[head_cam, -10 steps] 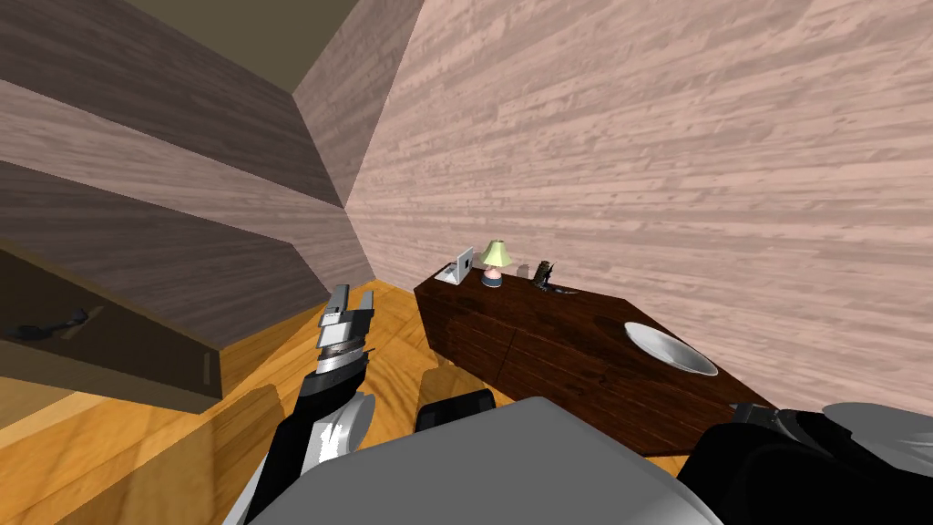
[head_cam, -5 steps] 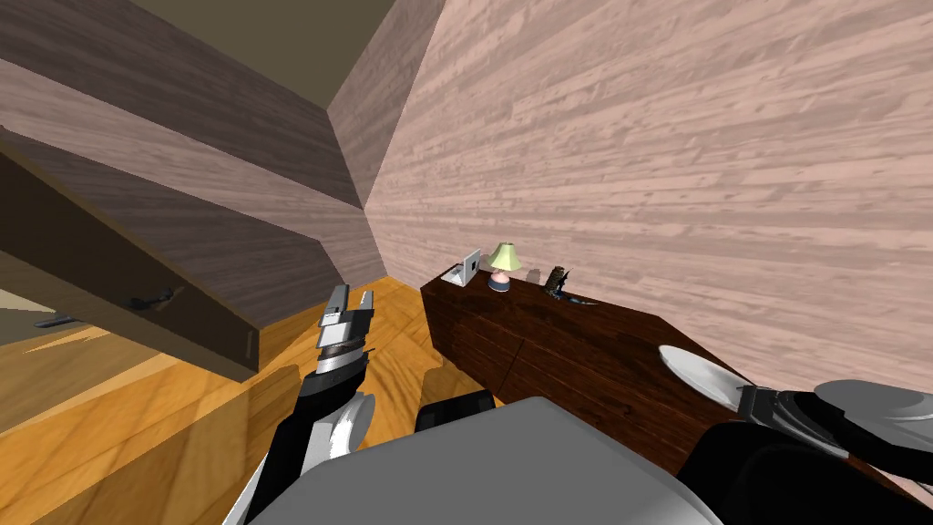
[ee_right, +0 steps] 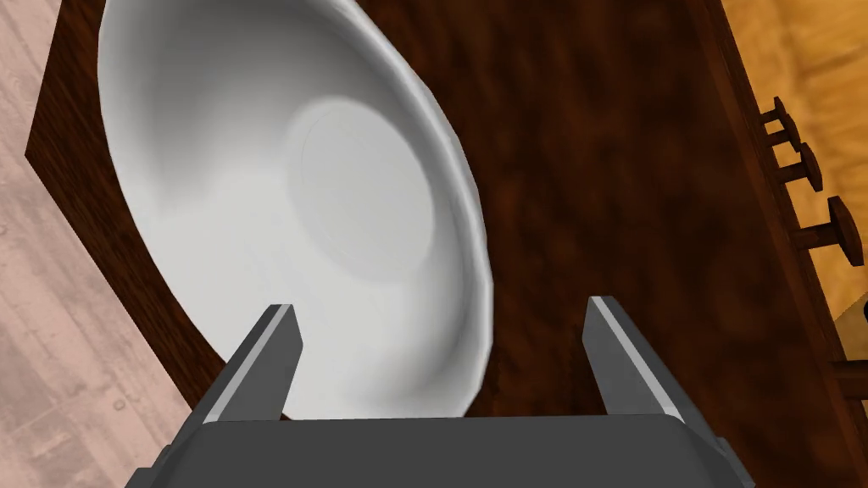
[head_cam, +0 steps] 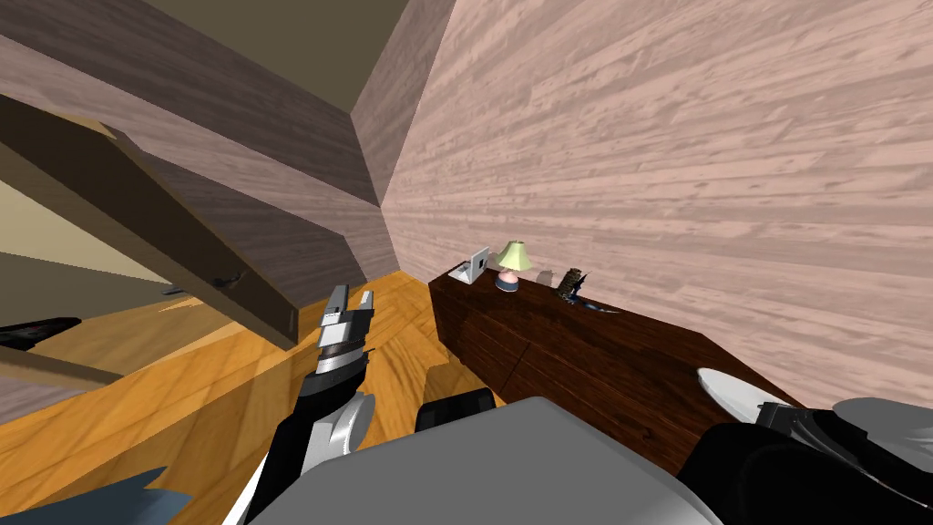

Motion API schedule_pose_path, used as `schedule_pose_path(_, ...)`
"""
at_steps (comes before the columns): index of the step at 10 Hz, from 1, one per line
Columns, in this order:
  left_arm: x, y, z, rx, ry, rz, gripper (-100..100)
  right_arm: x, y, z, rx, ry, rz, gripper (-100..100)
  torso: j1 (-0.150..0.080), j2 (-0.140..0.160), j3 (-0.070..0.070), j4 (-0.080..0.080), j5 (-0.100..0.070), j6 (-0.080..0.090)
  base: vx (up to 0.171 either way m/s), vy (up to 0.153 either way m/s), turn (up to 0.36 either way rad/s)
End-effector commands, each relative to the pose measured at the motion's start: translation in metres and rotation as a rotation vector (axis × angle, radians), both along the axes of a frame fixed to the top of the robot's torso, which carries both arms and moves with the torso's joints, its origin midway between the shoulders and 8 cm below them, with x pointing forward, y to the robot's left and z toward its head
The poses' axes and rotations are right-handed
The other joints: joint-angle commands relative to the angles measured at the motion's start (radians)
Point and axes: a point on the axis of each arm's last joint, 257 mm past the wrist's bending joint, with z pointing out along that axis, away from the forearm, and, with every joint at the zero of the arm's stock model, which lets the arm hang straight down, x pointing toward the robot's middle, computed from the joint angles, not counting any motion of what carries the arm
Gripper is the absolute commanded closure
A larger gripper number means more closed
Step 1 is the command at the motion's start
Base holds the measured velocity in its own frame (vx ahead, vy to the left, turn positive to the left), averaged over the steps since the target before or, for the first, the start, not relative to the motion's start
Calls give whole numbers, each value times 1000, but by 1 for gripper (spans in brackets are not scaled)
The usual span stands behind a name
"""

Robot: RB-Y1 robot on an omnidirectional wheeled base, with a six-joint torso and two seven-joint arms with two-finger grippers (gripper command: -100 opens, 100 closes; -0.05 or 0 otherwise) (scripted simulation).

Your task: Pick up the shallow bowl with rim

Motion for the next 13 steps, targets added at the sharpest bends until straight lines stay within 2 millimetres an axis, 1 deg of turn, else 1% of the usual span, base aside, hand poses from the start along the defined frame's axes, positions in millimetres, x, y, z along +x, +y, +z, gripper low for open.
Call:
schedule_pose_path(1,0,0,0,0,0,0,0,-6,-4,0,-5,-3,-20,-100,0,0,0,0,0,0,-94,-22,63)
schedule_pose_path(2,0,0,0,0,0,0,0,-11,-4,-2,-5,-2,-33,-100,0,-1,0,0,0,1,-49,-12,63)
schedule_pose_path(3,0,0,0,0,0,0,0,-21,-4,-5,-6,-2,-59,-100,1,-3,-2,-1,0,0,-65,-8,232)
schedule_pose_path(4,0,0,0,0,0,0,0,-17,-2,-4,-4,-1,-44,-100,1,-4,-2,-1,0,0,-33,-7,55)
schedule_pose_path(5,0,0,0,0,0,0,0,-17,-2,-4,-5,-2,-47,100,1,-5,-3,-1,0,1,-5,-2,-11)
schedule_pose_path(9,0,0,0,0,0,0,0,-17,-2,-5,-3,-3,-48,100,2,-8,-5,-2,1,0,0,0,0)
schedule_pose_path(10,0,0,0,0,0,0,0,-17,-1,-5,-2,-3,-48,0,2,-8,-5,-2,1,0,0,0,0)
schedule_pose_path(11,0,0,0,0,0,0,0,-6,-4,0,-5,-3,-20,100,2,-8,-5,-2,1,0,56,7,-250)
schedule_pose_path(12,0,0,0,0,0,0,0,3,-4,4,-4,-3,6,100,3,-10,-6,-3,2,3,113,13,-310)
schedule_pose_path(13,0,0,0,0,0,0,0,3,-4,4,-4,-3,6,100,5,-13,-7,-3,3,3,97,16,-127)
